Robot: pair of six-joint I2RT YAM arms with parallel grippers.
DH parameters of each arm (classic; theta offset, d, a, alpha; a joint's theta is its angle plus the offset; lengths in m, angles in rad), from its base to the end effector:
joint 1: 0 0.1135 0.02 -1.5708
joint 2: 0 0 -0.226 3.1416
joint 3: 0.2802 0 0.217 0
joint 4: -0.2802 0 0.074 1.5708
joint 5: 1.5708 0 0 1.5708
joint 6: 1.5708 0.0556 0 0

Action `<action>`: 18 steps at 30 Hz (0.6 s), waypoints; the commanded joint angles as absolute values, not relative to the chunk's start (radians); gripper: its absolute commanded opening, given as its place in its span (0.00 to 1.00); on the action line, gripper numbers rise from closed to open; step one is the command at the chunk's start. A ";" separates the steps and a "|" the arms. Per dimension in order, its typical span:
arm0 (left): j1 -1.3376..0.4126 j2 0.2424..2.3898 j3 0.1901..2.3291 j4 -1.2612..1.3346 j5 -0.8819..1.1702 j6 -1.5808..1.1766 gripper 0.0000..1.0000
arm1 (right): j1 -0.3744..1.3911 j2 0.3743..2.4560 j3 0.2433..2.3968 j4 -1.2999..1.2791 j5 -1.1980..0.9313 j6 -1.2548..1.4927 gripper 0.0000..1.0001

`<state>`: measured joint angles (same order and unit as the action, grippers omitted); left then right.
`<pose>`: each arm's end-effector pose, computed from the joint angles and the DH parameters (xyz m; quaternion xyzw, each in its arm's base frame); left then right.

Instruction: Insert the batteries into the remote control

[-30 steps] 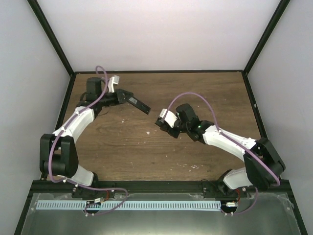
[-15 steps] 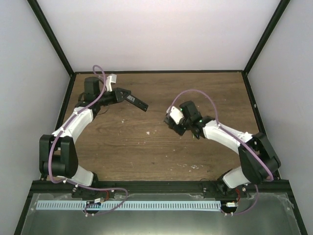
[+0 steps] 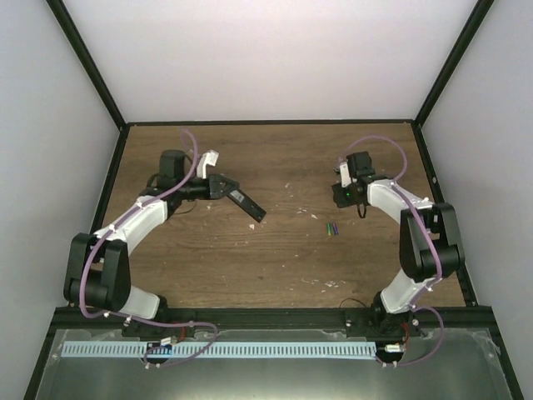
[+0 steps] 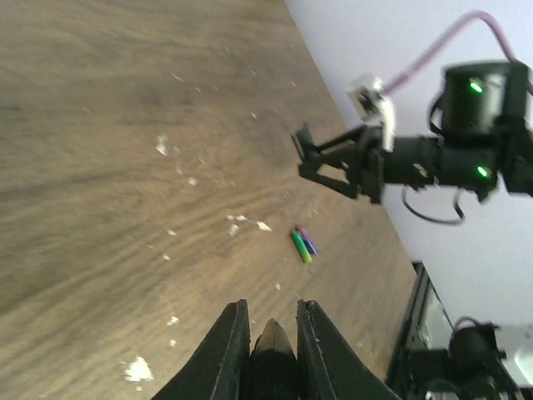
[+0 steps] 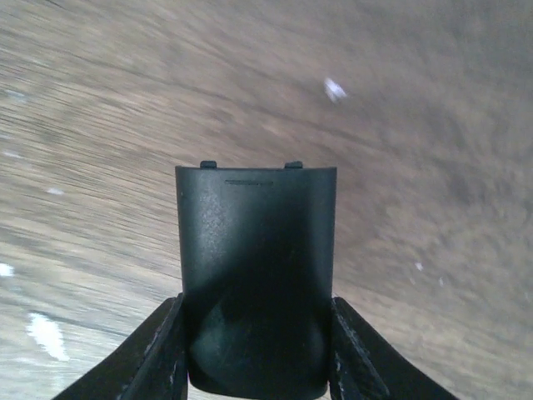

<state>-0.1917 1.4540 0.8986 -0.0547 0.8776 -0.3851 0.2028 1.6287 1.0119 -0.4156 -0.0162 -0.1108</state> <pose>0.2788 -0.0977 0.2162 0.1179 0.8180 -0.4802 0.2939 0.2979 0.0622 0.1562 -0.1527 0.9518 0.0200 0.2653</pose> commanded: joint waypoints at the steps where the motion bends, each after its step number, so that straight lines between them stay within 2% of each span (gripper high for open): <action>1: -0.260 1.430 0.873 -0.036 0.936 -0.352 0.00 | 0.116 1.692 1.040 -0.508 0.000 -0.033 0.36; 12: -0.282 1.447 0.859 0.002 0.939 -0.380 0.00 | 0.064 1.775 1.030 -0.532 0.067 -0.038 0.35; 18: -0.283 1.454 0.864 0.007 0.939 -0.377 0.00 | 0.064 1.761 1.021 -0.526 0.088 -0.040 0.50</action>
